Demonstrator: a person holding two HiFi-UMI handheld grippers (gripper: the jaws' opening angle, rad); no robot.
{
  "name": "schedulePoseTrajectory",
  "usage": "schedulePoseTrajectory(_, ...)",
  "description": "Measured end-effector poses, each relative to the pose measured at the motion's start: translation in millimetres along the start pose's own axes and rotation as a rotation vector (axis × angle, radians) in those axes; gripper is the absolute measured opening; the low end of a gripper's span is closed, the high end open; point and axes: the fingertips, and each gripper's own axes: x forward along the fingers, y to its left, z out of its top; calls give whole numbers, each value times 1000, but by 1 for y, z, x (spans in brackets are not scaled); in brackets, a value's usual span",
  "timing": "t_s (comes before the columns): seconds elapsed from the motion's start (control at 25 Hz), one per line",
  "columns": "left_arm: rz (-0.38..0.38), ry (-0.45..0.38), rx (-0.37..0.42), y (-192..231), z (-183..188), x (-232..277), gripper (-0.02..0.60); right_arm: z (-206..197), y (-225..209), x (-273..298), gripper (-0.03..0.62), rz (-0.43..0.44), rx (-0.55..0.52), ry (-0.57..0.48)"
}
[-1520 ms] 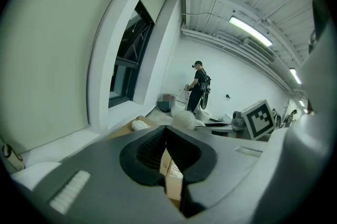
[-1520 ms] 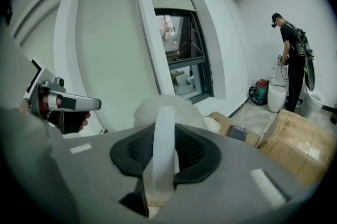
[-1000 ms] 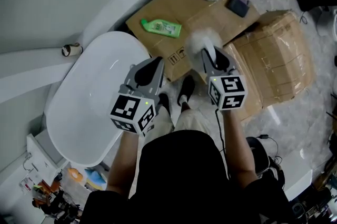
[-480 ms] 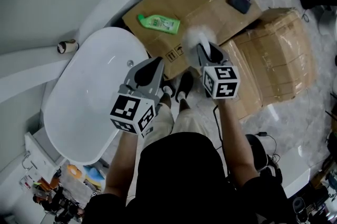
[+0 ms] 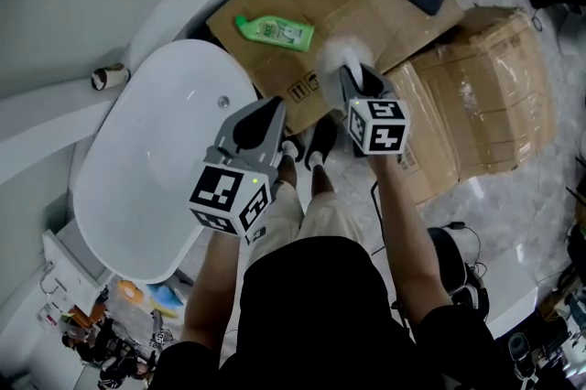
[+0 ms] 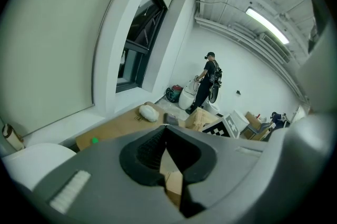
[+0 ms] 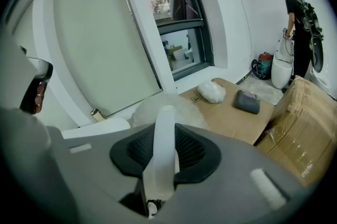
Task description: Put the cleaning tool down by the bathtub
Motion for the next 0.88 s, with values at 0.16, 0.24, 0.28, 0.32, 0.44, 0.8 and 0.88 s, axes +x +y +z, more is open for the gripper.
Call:
schedulePoseTrajectory(0.16,-4,12,-13,6,-7,10,-2,-8,-6,19,100,0,-19,18)
schedulePoseTrajectory(0.24,-8,20,-13,10,-11,15,-3,-13,-8,28,100,1,-28,28)
schedulePoseTrajectory(0.28,-9,25,-13,12,-13,17,-3,-16,-10,32,100,2,-30,32)
schedulePoseTrajectory(0.32,-8,29,-13,14,-15,20,-3,-19,-11,37,100,1,-29,36)
schedulePoseTrajectory(0.44,-2,41,-18,21,-19,26,-3,-27,-16,49,100,0,-9,49)
schedulePoseTrajectory(0.8,1,65,-24,36,-23,40,-2,-46,-24,85,100,10,-5,100)
schedulePoseTrajectory(0.88,2,71,-25,38,-26,41,-3,-51,-27,93,100,6,-14,115)
